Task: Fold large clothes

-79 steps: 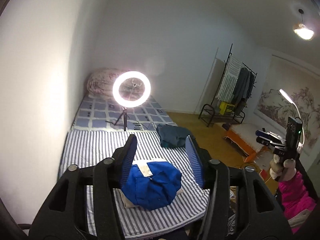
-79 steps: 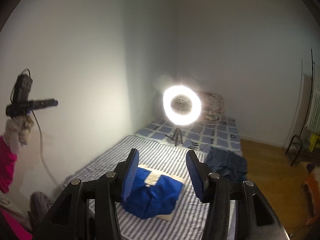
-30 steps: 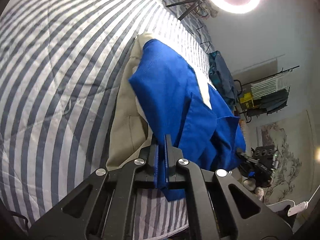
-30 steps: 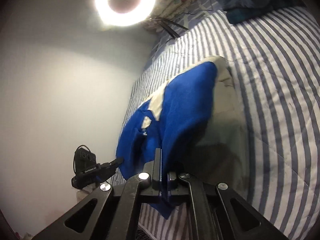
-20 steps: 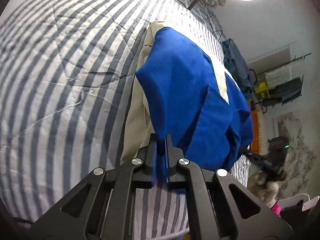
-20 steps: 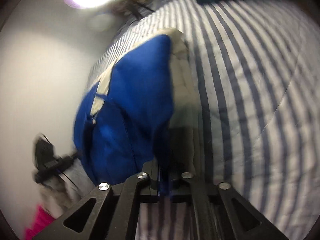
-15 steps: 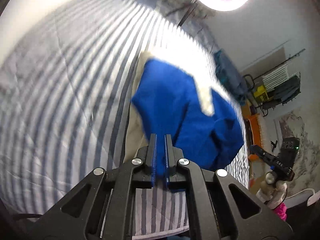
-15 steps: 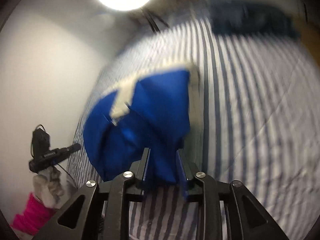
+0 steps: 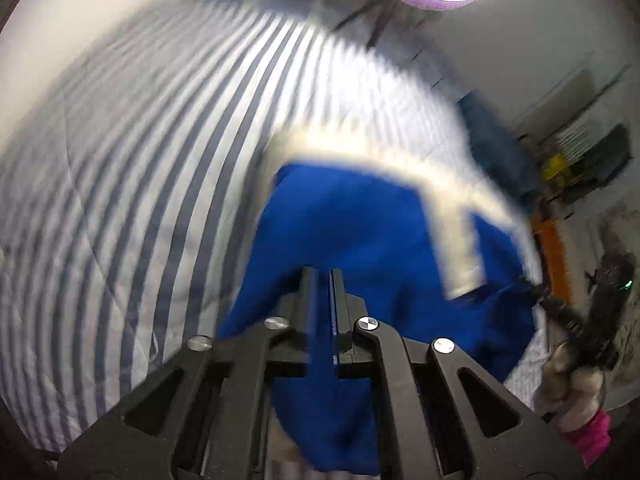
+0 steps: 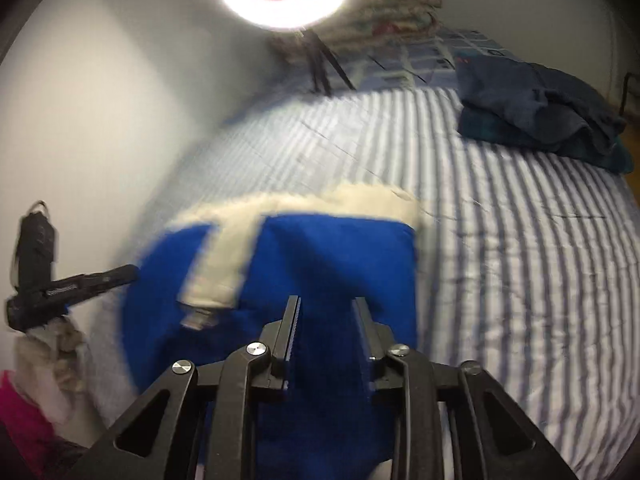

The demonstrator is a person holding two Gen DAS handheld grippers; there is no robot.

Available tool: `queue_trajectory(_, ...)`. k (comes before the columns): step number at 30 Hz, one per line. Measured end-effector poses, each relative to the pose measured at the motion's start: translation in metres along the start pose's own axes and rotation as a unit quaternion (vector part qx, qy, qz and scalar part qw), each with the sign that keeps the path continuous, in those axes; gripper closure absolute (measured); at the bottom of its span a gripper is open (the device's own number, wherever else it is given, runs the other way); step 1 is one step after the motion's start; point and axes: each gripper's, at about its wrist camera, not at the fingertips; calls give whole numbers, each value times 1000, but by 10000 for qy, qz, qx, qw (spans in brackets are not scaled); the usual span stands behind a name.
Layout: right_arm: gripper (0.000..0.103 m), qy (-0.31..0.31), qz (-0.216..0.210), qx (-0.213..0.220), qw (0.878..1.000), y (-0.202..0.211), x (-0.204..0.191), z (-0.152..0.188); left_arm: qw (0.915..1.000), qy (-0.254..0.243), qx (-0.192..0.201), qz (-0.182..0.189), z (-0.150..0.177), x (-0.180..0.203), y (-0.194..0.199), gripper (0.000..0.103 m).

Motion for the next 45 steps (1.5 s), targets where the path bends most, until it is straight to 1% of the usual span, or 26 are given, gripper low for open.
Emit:
queue_trajectory(1,85,-52,37,-160,9999,-8,4,6,9998,88,-196,12,9,-8,-11,100)
queue_trajectory(2,93,-32,103,-345,9993,-18,8,14,9997,176,-102,148,16,-16,-14,100)
queue_trajectory(3,94,51,116,-375,9992,-23,8,20,9997,130,-34,183,18,-16,-13,100)
queue_trajectory(4,94,147,128,-264,9995,-22,6,22,9999,-41,-50,137,18,-13,-12,100)
queue_trajectory(5,94,170,170,-325,9992,-21,3,20,9998,-179,-88,93,16,-9,-11,100)
queue_trajectory(7,93,63,128,-408,9991,-14,3,12,9998,-164,-99,52,12,-8,-4,100)
queue_trajectory(8,91,-44,66,-345,9994,-7,4,7,9999,-127,-56,51,8,-6,3,100)
queue_trajectory(12,87,-305,-129,-14,9994,34,11,-5,9988,-246,338,254,-7,5,34,100)
queue_trajectory(15,87,-305,-350,16,9989,48,5,1,9971,-454,491,357,-5,13,46,100)
queue_trajectory(17,87,-225,-391,-170,9988,43,-1,12,9974,-514,370,345,2,14,38,100)
queue_trajectory(21,87,290,-255,-740,9965,19,-18,50,9988,-446,-38,177,26,2,14,100)
queue_trajectory(23,87,608,-174,-916,9938,12,-24,66,9986,-507,-110,141,42,-4,3,100)
queue_trajectory(25,86,798,-168,-966,9920,13,-26,74,9989,-395,-135,217,48,-11,1,100)
queue_trajectory(27,87,943,-234,-1075,9894,19,-29,70,9988,-306,-270,255,45,-15,3,100)
queue_trajectory(29,86,961,-342,-1034,9894,28,-29,64,9987,-330,-321,214,41,-14,11,100)
queue_trajectory(31,86,859,-444,-778,9923,43,-25,51,9991,-216,-138,347,31,-15,25,100)
queue_trajectory(32,79,766,-465,-577,9943,52,-21,43,9989,-128,21,445,22,-18,34,100)
queue_trajectory(33,65,666,-464,-377,9960,57,-16,37,9986,-52,138,504,14,-19,40,98)
queue_trajectory(34,56,555,-454,-184,9973,61,-11,31,9981,71,267,551,5,-22,47,88)
queue_trajectory(35,40,378,-457,50,9982,65,-5,25,9972,242,363,600,-4,-27,51,78)
queue_trajectory(36,30,266,-462,150,9985,66,-2,21,9961,406,424,652,-10,-32,53,50)
queue_trajectory(37,28,98,-473,243,9985,65,4,17,9938,656,478,764,-15,-38,54,29)
queue_trajectory(39,23,-158,-515,244,9982,59,13,15,9860,1132,363,1165,-21,-53,46,26)
queue_trajectory(41,19,-349,-540,121,9979,47,23,15,9730,1754,51,1497,-19,-69,29,26)
queue_trajectory(43,19,-598,-601,-73,9964,35,31,20,9646,2134,-81,1548,-15,-80,17,26)
queue_trajectory(45,19,-897,-707,-251,9931,26,43,26,9600,2316,-178,1566,-10,-88,8,26)
Point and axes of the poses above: each gripper's, at about its wrist camera, not at the fingertips, and y roughly against the way its jaws point, x to its right, z to its underside, and after that the axes turned 12 degrees about x, right-handed
